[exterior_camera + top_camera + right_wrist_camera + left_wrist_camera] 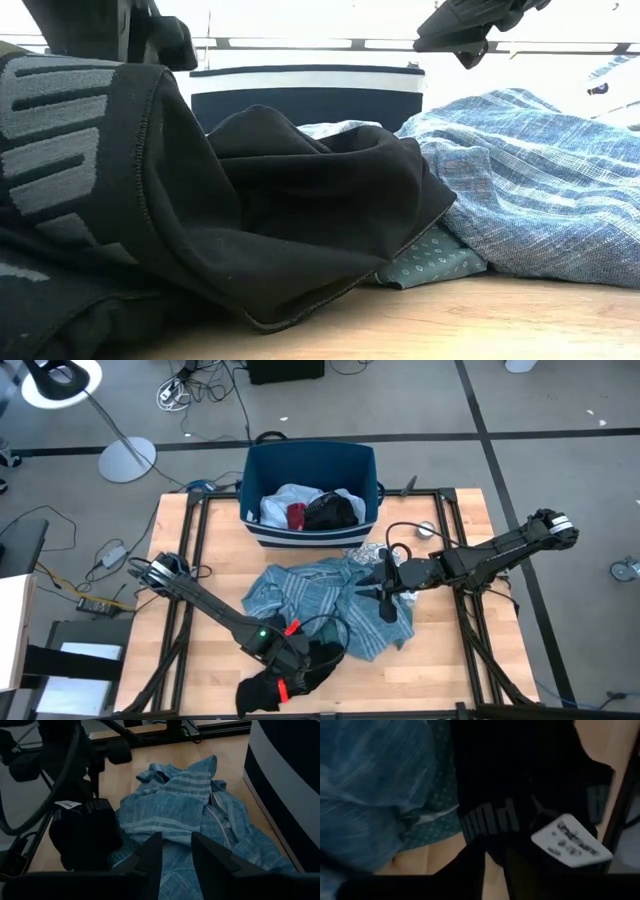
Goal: Sort clothes
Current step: Put the black boxer into the blue laundry organizer
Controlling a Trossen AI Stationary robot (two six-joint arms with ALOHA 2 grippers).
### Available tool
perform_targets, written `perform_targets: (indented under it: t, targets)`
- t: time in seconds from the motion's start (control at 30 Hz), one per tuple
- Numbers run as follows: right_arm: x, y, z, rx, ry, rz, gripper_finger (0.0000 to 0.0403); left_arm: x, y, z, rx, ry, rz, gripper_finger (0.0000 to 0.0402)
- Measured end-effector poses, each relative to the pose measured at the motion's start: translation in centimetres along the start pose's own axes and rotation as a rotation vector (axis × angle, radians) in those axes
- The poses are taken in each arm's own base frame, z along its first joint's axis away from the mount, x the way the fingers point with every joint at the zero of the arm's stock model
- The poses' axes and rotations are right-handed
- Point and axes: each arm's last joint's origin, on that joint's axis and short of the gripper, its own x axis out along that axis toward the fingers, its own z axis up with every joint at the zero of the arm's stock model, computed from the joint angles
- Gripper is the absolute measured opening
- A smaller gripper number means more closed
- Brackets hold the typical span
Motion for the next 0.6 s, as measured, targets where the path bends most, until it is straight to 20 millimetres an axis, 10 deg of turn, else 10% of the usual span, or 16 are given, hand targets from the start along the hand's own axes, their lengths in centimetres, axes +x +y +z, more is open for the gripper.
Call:
perform_targets:
  t: [0.33,0.6]
  targets:
    - [0.0,0.0,0.0,-0.013,0.000,0.001,0.0105,3.1,-0.3,-0.3,-0.041,-0.068,-0.162,0.0141]
    - [0.0,0.0,0.0,-0.015,-0.001,0.001,0.0105,2.6,-0.7,0.1,-0.007,-0.008,-0.283,0.0009]
